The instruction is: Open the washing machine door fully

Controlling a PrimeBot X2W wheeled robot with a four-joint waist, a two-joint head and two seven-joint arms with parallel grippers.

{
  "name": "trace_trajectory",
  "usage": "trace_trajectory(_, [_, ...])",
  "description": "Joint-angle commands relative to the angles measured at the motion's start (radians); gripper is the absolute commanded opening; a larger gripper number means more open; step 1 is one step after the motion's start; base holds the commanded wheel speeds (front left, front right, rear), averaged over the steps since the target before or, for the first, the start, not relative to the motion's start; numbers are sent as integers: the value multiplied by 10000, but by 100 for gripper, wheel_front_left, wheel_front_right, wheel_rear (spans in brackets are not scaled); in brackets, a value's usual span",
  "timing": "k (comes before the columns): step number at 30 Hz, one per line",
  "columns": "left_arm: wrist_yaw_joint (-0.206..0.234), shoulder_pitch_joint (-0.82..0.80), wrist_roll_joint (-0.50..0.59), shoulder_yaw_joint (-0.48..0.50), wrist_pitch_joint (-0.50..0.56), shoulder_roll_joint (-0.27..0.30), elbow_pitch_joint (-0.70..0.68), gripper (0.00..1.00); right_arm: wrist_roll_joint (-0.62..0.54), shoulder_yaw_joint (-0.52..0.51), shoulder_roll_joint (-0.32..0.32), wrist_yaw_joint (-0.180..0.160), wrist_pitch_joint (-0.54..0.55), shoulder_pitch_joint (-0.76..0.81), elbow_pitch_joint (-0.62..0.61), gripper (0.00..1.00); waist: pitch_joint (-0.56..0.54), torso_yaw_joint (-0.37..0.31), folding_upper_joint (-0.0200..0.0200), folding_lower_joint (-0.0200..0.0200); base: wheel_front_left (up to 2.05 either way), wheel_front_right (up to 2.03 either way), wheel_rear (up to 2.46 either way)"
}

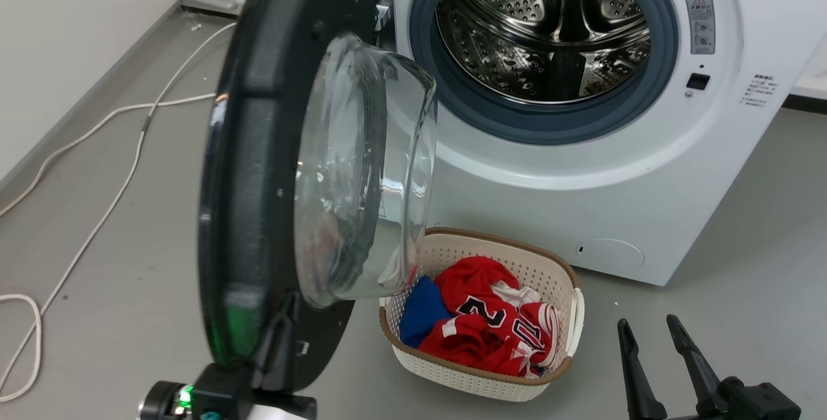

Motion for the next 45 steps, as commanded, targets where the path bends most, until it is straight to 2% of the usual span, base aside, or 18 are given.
trace_trajectory(1, [136, 14, -67, 366, 29, 80, -10, 0, -46, 9, 25, -3, -17, -74, -46, 100, 109, 7, 0, 0, 0, 0, 0])
trace_trajectory(17, [419, -953, -558, 3063, 28, 80, 207, 0, -296, 42, 24, -3, -17, -758, -118, 100, 1365, -100, 0, 0, 0, 0, 0])
trace_trajectory(22, [339, -1369, -551, 3745, 28, 99, 445, 0, -413, 23, 24, -3, -17, -933, -122, 100, 1605, -103, 0, 0, 0, 0, 0])
trace_trajectory(35, [-124, -2934, -557, 5771, 30, 788, 1793, 0, -809, -98, 24, -3, -17, -1393, -183, 100, 2414, -189, 0, 0, 0, 0, 0])
trace_trajectory(45, [-551, -3994, -481, 6455, 28, 1228, 3081, 0, -1004, -176, 23, -3, -17, -1666, -263, 100, 2893, -241, 0, 0, 0, 0, 0])
